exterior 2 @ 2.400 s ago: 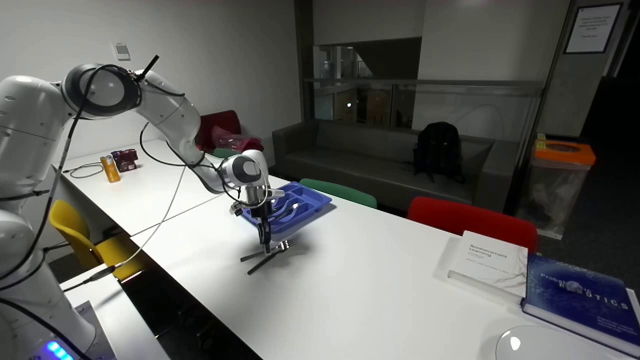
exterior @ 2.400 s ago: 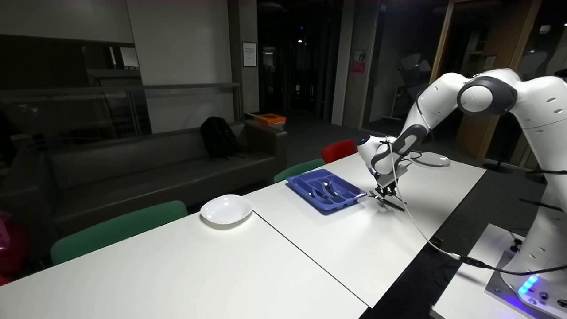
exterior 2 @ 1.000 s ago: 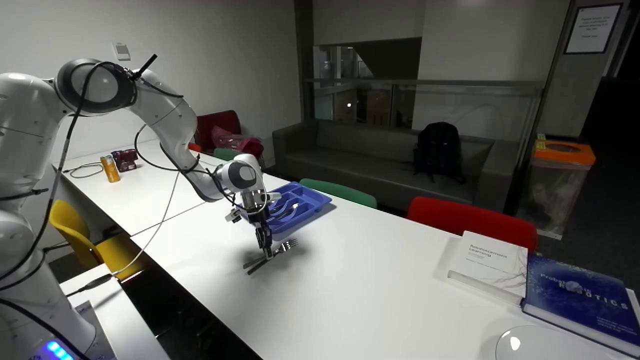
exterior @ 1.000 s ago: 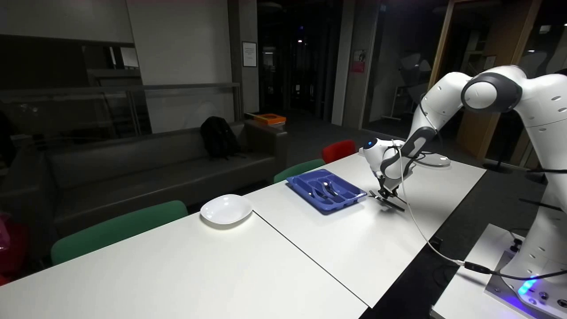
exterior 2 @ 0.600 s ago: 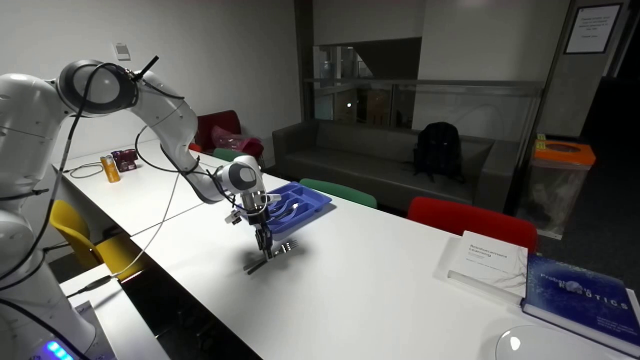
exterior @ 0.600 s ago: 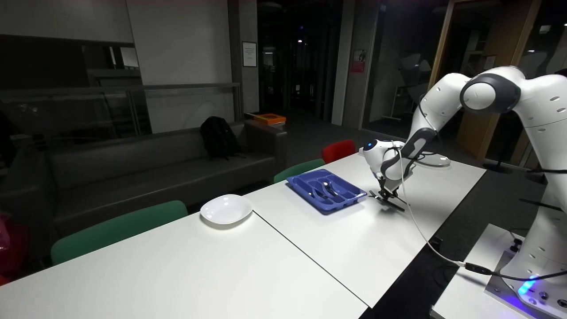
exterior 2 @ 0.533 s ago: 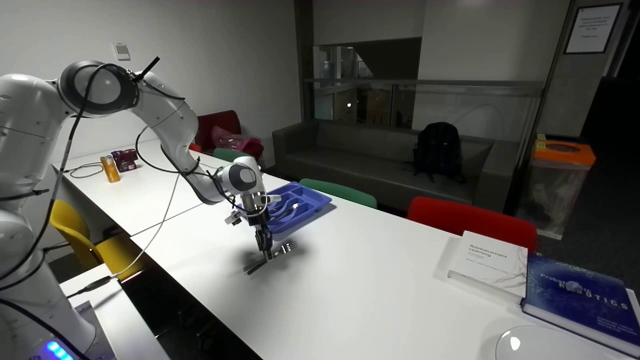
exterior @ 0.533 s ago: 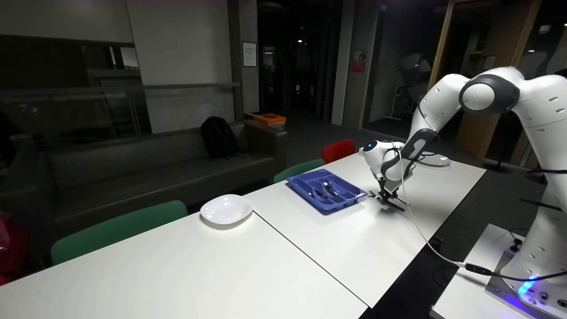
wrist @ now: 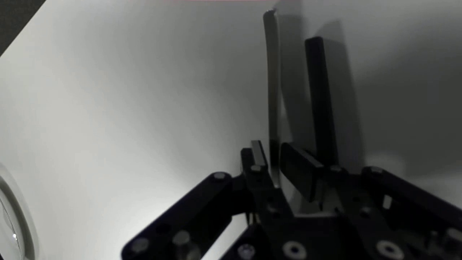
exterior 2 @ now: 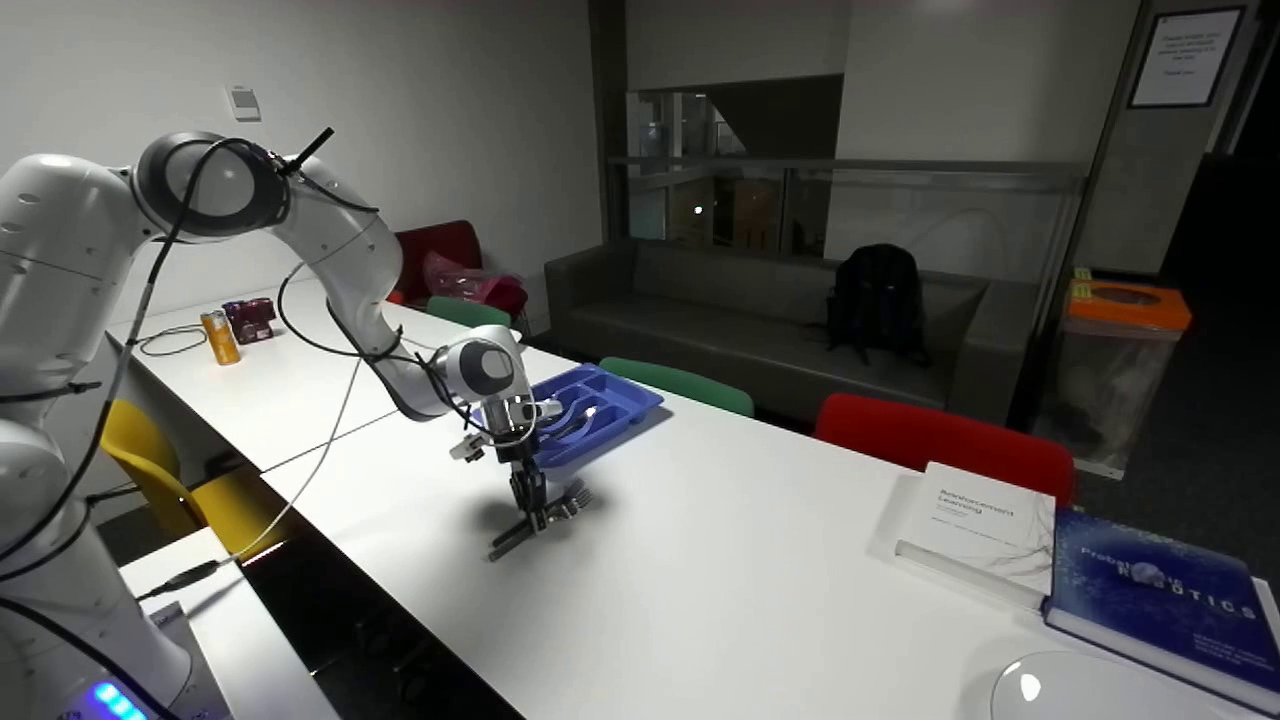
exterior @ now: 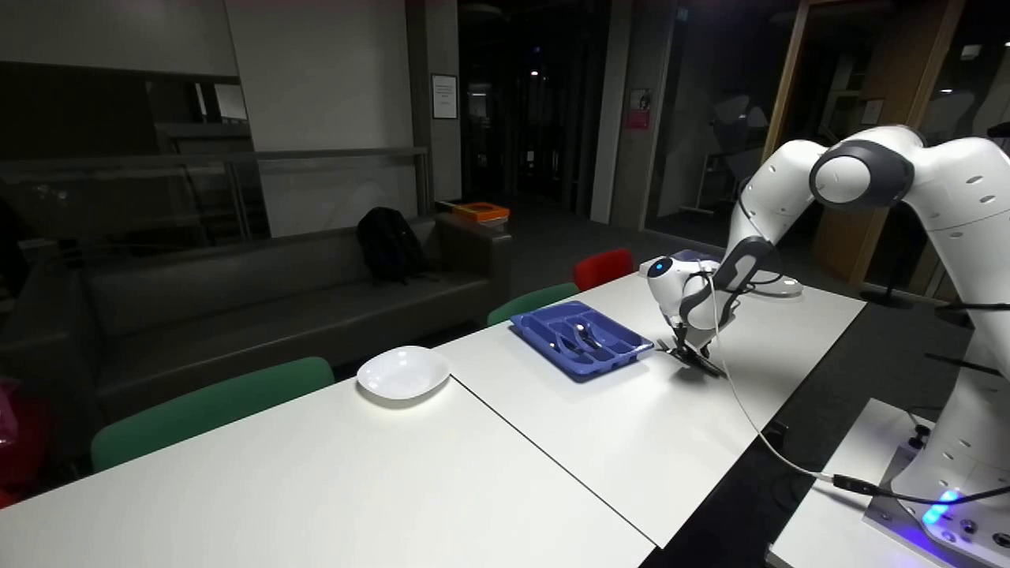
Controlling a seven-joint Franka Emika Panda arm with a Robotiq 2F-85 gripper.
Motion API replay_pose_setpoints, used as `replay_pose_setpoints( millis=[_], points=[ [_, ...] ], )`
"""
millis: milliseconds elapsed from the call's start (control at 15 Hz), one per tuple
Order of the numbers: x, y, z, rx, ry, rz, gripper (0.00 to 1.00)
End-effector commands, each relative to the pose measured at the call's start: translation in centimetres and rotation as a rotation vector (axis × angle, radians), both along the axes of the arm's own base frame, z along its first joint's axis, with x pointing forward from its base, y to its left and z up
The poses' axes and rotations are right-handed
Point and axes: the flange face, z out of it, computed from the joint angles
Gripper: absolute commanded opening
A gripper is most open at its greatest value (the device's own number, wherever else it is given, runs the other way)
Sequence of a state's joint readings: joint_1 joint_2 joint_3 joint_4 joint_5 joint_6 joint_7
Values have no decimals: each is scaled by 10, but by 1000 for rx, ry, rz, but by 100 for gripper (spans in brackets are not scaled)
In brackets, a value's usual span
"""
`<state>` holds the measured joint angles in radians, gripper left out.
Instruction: Remove two forks from the tray
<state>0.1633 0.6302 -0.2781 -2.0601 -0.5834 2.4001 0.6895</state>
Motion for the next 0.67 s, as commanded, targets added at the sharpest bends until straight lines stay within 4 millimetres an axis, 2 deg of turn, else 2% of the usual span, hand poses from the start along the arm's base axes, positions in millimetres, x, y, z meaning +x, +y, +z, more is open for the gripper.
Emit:
replay_pose_setpoints(
  millis=[0,267,400,600],
  points=[
    [1,-10,3,6,-9,23,56],
    [1,-15,13,24,-37,-2,86],
    [-2,-16,25,28,-60,-30,98],
    [-10,-16,54,13,-90,-63,100]
  ],
)
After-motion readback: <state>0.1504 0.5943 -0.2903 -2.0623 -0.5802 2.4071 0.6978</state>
